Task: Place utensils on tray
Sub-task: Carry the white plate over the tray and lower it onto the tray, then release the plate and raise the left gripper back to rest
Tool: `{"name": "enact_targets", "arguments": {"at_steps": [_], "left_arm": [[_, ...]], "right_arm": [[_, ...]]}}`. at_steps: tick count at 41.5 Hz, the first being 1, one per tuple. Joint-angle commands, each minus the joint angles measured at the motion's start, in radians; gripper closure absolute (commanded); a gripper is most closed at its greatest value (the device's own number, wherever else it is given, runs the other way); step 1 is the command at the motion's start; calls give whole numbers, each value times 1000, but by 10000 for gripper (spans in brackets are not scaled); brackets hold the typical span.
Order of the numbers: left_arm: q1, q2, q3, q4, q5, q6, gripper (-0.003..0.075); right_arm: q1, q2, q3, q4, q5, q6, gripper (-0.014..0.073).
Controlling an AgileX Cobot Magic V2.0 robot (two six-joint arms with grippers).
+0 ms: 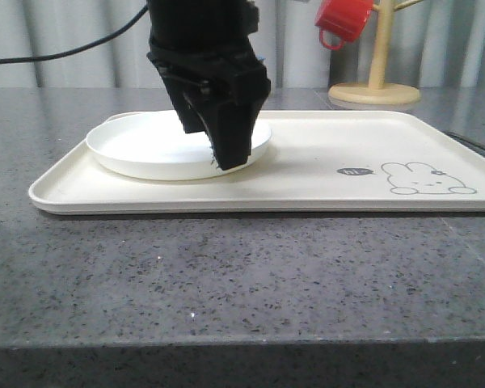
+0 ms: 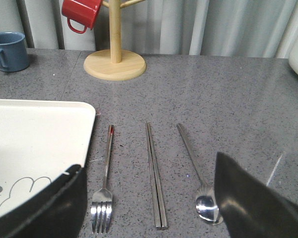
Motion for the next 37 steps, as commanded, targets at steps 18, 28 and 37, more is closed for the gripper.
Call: {"name": "enact_targets", "arguments": {"at_steps": [18, 28, 37], "left_arm": [[143, -108, -150, -10, 69, -48, 738], [313, -193, -95, -75, 69, -70, 739], [537, -279, 38, -141, 57, -71, 739]], "right_arm": [[-2, 11, -39, -11, -81, -4, 34], [-2, 11, -39, -11, -81, -4, 34], [-2, 11, -39, -11, -81, -4, 34]]}}
